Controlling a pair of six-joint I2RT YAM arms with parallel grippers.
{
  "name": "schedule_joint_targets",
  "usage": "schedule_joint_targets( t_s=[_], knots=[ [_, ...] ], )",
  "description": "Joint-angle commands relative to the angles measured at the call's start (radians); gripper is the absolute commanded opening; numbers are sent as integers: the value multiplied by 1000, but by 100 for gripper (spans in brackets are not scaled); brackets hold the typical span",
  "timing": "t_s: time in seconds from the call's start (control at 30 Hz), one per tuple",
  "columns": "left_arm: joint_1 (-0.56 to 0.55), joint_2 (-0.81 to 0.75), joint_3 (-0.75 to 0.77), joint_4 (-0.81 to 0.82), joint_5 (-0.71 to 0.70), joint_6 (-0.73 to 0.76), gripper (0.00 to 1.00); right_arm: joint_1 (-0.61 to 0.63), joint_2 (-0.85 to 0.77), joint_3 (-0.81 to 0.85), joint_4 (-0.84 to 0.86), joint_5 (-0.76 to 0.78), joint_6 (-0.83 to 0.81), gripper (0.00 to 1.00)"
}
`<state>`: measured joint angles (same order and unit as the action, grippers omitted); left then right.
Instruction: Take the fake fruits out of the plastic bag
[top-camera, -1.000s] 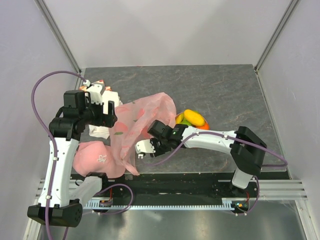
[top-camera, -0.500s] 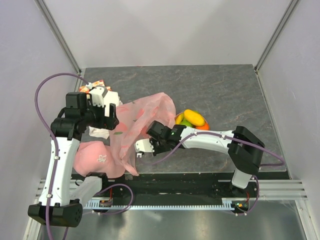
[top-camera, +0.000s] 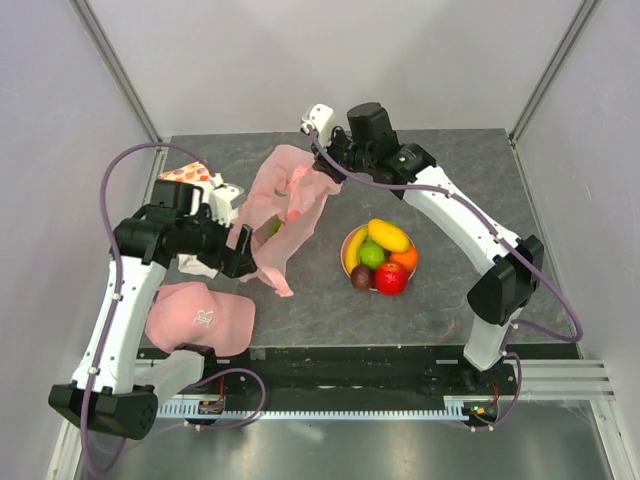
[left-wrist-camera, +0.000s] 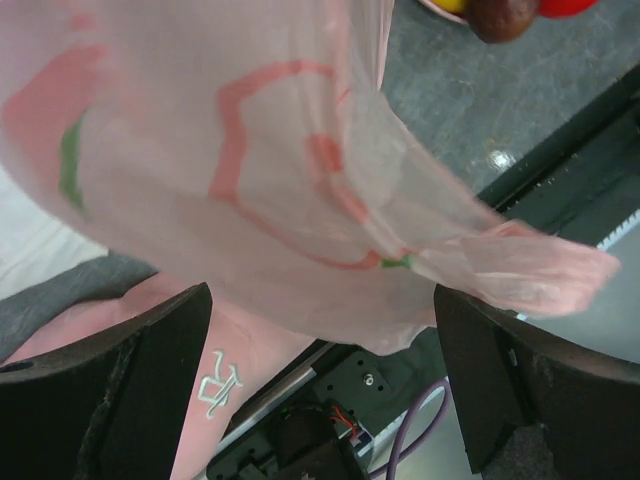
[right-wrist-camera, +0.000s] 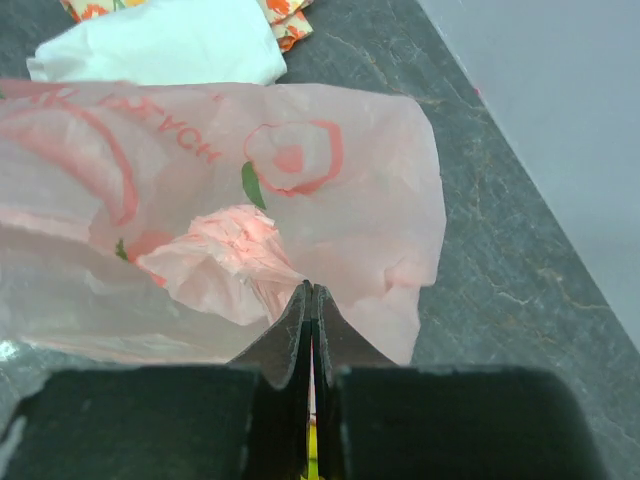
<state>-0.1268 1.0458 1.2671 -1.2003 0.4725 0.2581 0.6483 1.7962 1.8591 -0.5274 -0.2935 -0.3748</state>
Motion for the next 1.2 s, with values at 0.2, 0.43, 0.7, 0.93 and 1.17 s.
schedule_joint_targets(
  t_s=[0.2, 0.43, 0.7, 0.93, 1.17],
  knots=[
    [-197, 177, 54, 68, -146, -37, 99, -2, 37, 8, 58, -85, 185, 0],
    [-227, 252, 112, 81, -152, -60, 87, -6, -23, -64, 87, -50, 191, 0],
    [-198, 259, 179, 252, -319, 122, 2, -99, -26, -43, 139, 45, 246, 0],
    [-180, 431, 472, 417, -304, 187, 2, -265, 22, 89, 147, 37, 280, 0],
    [-181, 315, 425, 346, -135, 348, 2, -242, -246, -239, 104, -62, 228, 0]
  ],
)
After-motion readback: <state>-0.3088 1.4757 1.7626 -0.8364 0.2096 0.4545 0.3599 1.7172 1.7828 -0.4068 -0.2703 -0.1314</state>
